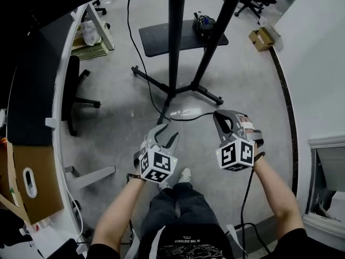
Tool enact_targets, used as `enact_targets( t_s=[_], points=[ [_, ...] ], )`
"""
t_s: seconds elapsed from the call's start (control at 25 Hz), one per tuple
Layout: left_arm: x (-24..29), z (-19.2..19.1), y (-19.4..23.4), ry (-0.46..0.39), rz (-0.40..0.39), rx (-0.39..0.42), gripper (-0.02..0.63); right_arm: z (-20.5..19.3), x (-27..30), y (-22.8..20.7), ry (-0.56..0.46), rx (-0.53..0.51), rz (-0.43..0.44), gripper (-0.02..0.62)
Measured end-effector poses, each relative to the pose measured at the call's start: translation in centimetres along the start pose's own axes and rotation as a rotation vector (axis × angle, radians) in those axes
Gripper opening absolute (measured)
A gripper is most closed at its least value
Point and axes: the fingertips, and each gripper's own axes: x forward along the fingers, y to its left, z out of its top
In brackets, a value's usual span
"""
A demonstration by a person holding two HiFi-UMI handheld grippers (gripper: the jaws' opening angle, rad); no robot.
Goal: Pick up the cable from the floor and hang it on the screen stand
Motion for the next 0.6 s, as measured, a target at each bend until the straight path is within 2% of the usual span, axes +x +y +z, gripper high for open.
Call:
enact_targets(
  t_s=[0.16, 0.32, 0.44, 0.6],
  points=[
    [-0.2, 3.7, 1.9, -0.027, 0.028, 0.049, 0.209, 2.8, -3.1, -6.1, -0.059, 0.025, -0.056, 0.014],
    [-0.5, 6.3, 2.9, -0.047, 0.046, 0.042, 0.209, 5.2, -6.4, -11.2, -0.106, 0.064, -0.106, 0.014],
    [-0.5, 7.6, 3.1, -0.062, 0.061, -0.006, 0.209, 7.0, -8.9, -14.4, -0.137, 0.041, -0.155, 0.014],
    [0.1, 10.0, 4.5, -0.096, 0.105, -0.115, 0.209, 9.5, -11.6, -18.7, -0.194, 0.008, -0.224, 0.014]
  ],
)
